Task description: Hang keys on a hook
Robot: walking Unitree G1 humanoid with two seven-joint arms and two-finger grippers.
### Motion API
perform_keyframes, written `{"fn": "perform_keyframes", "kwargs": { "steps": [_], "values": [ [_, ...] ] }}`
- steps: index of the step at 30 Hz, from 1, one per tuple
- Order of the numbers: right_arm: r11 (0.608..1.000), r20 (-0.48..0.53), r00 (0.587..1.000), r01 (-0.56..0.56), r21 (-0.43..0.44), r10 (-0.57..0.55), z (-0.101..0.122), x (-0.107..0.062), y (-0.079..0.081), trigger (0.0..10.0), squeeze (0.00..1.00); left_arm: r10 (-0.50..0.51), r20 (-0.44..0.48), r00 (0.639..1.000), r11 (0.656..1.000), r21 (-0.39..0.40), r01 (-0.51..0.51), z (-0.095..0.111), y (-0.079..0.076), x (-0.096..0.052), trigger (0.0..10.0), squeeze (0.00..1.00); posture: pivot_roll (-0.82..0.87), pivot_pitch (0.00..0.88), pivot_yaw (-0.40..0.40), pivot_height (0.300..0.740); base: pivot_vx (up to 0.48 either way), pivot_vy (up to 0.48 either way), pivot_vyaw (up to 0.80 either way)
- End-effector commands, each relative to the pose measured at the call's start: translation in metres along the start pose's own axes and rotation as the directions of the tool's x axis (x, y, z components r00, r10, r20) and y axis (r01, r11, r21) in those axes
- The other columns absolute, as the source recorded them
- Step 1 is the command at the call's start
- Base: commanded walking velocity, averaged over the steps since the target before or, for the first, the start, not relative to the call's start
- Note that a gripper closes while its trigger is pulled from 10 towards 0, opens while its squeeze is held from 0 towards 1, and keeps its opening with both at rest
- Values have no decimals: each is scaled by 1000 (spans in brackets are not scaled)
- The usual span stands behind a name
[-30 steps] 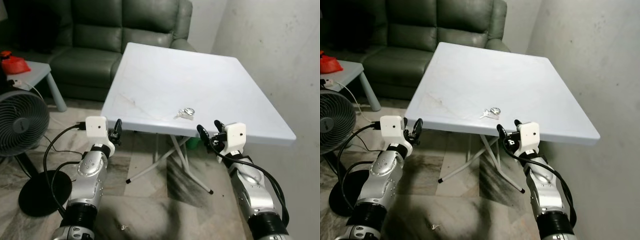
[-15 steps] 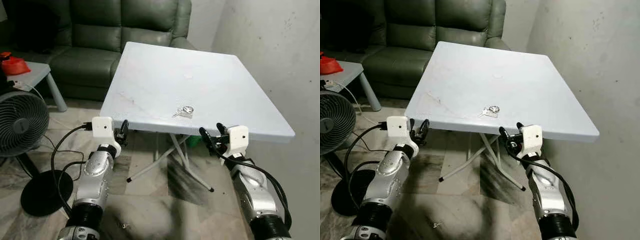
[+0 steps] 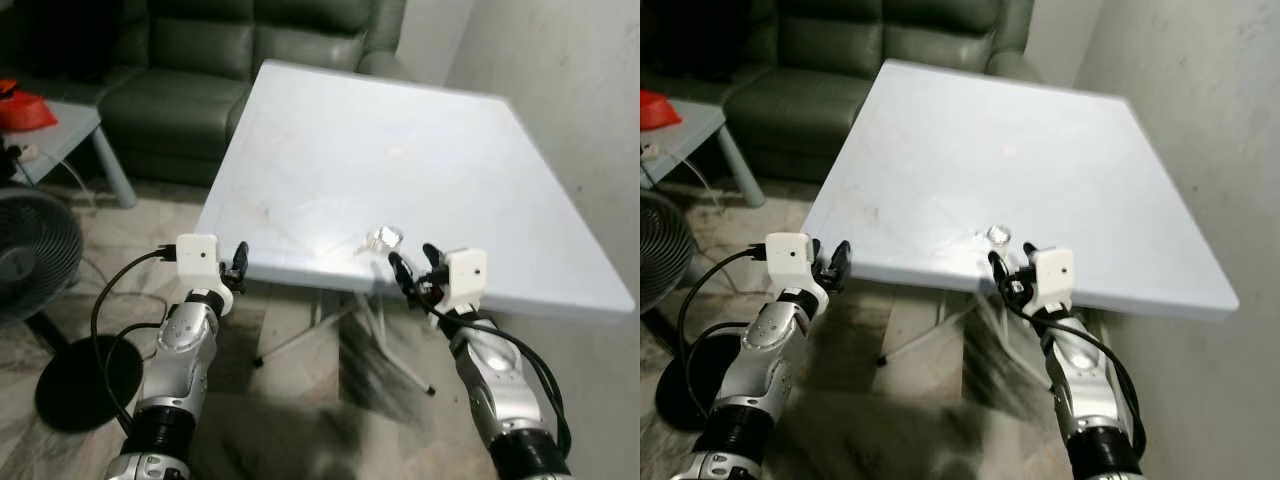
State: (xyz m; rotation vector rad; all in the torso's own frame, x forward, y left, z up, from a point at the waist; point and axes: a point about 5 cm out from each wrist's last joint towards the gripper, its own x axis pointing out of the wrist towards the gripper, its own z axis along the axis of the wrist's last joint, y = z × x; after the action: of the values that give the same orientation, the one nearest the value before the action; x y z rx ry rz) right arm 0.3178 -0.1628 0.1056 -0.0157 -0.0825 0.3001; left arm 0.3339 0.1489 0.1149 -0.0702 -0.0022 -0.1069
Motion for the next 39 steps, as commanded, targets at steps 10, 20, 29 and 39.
{"fn": "perform_keyframes", "kwargs": {
  "steps": [10, 20, 29, 39],
  "values": [
    [1000, -18, 1000, 20, -1, -20, 0, -5, -12, 10000, 0, -34, 18, 999, 999, 3, 34, -1, -18, -1, 10000, 0, 76, 44, -88, 740, 0, 0, 0],
    [994, -55, 994, -95, -54, 92, 5, 7, -11, 10000, 1000, -24, 36, 999, 1000, 7, 23, 0, -14, -4, 10000, 0, 87, 56, -105, 740, 0, 0, 0],
    [973, -78, 978, -200, -113, 192, 12, 23, -5, 10000, 1000, -15, 44, 999, 1000, 8, 14, 0, -11, -7, 10000, 0, 106, 62, -124, 740, 0, 0, 0],
    [956, -115, 957, -278, -92, 267, 9, 35, 17, 10000, 0, -7, 38, 999, 1000, 3, 6, -1, -10, -10, 10000, 0, 117, 71, -136, 740, 0, 0, 0]
  ]
}}
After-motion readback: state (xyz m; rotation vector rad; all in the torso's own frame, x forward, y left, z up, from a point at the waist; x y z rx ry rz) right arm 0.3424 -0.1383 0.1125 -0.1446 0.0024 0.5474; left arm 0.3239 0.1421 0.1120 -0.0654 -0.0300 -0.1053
